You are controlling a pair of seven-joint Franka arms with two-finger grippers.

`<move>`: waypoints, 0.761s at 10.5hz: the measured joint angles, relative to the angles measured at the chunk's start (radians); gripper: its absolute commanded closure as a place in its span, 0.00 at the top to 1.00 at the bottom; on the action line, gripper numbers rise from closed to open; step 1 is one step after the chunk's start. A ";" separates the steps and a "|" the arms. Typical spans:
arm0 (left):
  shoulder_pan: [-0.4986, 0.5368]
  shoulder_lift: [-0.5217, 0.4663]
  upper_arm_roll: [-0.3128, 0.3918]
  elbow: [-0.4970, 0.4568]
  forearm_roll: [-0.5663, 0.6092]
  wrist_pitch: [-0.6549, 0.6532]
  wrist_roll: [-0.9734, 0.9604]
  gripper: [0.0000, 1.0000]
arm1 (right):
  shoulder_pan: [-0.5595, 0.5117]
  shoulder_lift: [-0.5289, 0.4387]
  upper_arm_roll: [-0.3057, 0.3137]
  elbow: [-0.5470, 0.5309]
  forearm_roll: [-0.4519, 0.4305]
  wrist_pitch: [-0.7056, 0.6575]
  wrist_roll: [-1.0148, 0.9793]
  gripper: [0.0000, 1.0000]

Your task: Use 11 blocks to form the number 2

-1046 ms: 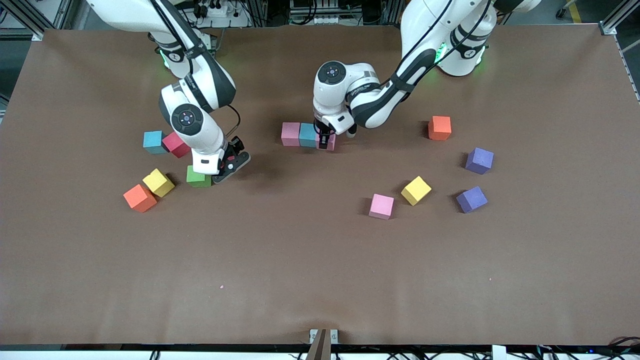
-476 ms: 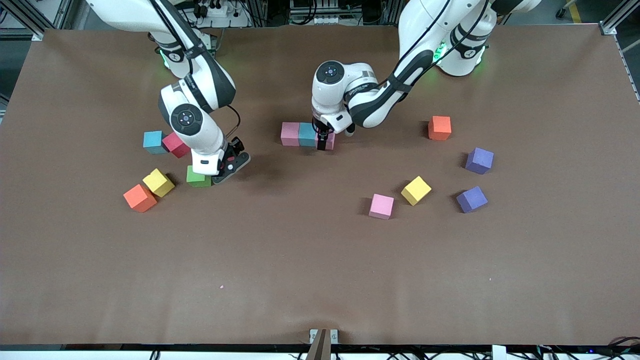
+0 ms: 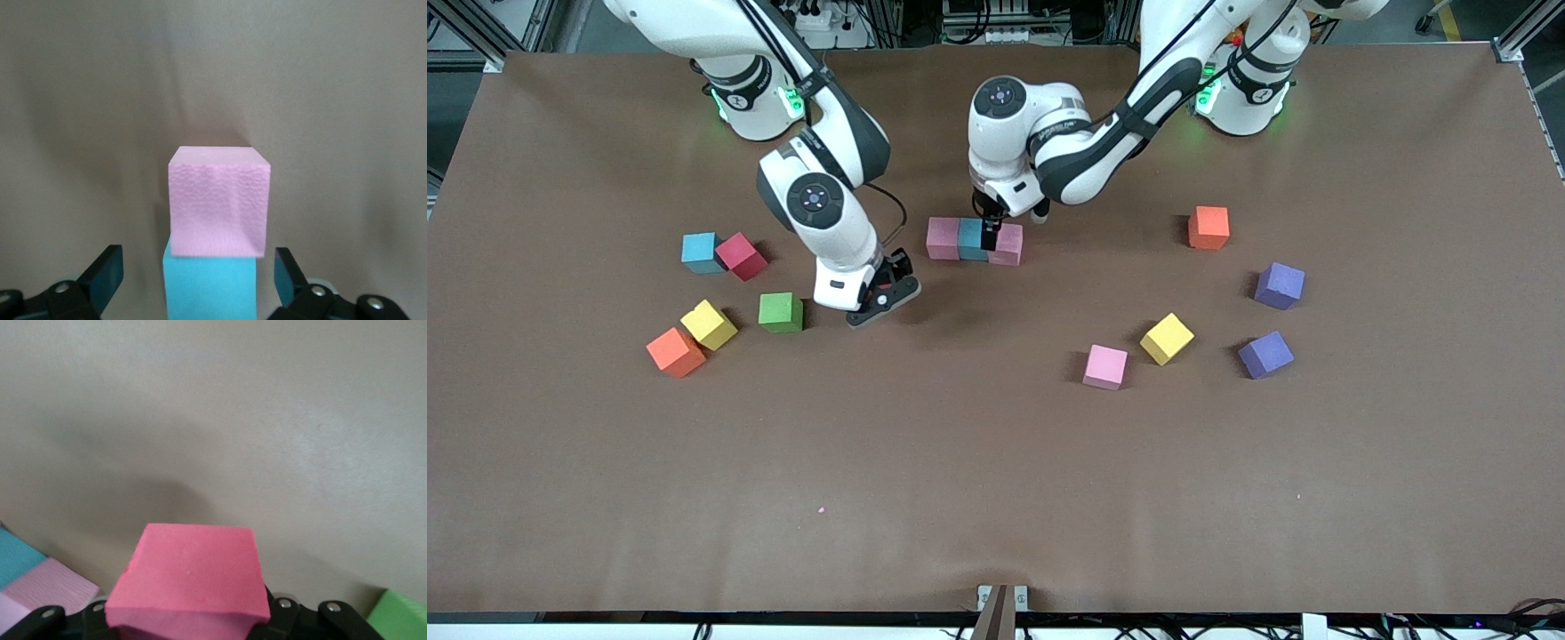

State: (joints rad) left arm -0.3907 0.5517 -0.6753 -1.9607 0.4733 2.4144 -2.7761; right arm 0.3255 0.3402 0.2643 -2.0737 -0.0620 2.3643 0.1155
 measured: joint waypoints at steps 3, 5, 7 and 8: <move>0.208 -0.015 -0.141 0.002 0.000 -0.092 0.029 1.00 | -0.001 0.027 0.001 0.038 0.011 0.000 0.087 0.28; 0.360 -0.019 -0.182 0.002 0.005 -0.133 0.054 1.00 | 0.021 0.054 0.004 0.080 0.053 0.000 0.219 0.28; 0.499 -0.024 -0.200 0.001 0.014 -0.169 0.064 1.00 | 0.096 0.081 0.007 0.131 0.063 0.003 0.489 0.28; 0.561 -0.025 -0.201 0.000 0.016 -0.181 0.067 1.00 | 0.149 0.099 0.007 0.161 0.063 0.007 0.650 0.28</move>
State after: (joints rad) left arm 0.1699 0.5269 -0.8760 -1.9605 0.4889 2.2331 -2.7090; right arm 0.4748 0.4393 0.2712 -1.9128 0.0007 2.3709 0.7657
